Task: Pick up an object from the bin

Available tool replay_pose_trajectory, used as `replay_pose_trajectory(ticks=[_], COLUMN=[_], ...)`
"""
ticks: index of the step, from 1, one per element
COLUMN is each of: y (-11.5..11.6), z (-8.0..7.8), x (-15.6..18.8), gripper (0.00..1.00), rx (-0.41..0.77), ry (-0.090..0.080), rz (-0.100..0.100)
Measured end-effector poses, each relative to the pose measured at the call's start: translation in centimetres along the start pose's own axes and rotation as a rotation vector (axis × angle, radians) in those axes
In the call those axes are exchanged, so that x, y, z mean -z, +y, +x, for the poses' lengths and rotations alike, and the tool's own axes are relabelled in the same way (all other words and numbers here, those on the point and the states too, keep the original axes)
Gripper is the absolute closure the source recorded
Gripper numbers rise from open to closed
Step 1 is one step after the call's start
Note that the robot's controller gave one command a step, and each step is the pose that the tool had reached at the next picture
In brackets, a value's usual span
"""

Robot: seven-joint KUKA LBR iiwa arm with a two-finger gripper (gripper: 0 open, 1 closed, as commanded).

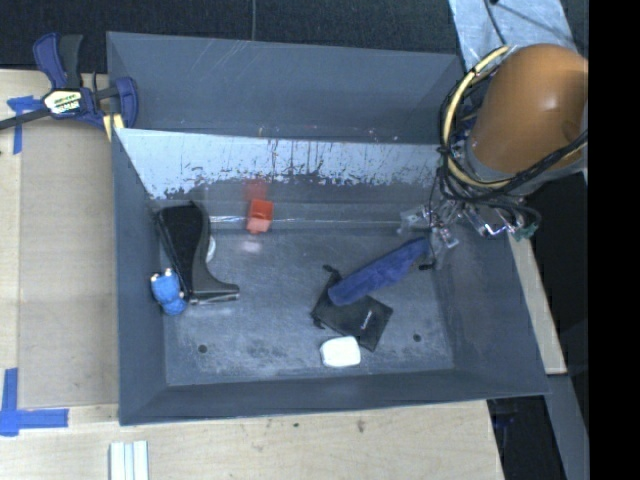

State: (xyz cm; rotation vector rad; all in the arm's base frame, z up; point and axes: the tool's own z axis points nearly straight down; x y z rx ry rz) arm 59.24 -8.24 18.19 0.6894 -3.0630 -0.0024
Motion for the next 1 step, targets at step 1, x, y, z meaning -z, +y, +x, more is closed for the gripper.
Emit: replay_pose_trajectory(ticks=[1], y=[-2.9], z=[-1.86], x=[11.39], gripper=[1.0], rx=[-0.028], ry=[-0.014], rz=[0.01])
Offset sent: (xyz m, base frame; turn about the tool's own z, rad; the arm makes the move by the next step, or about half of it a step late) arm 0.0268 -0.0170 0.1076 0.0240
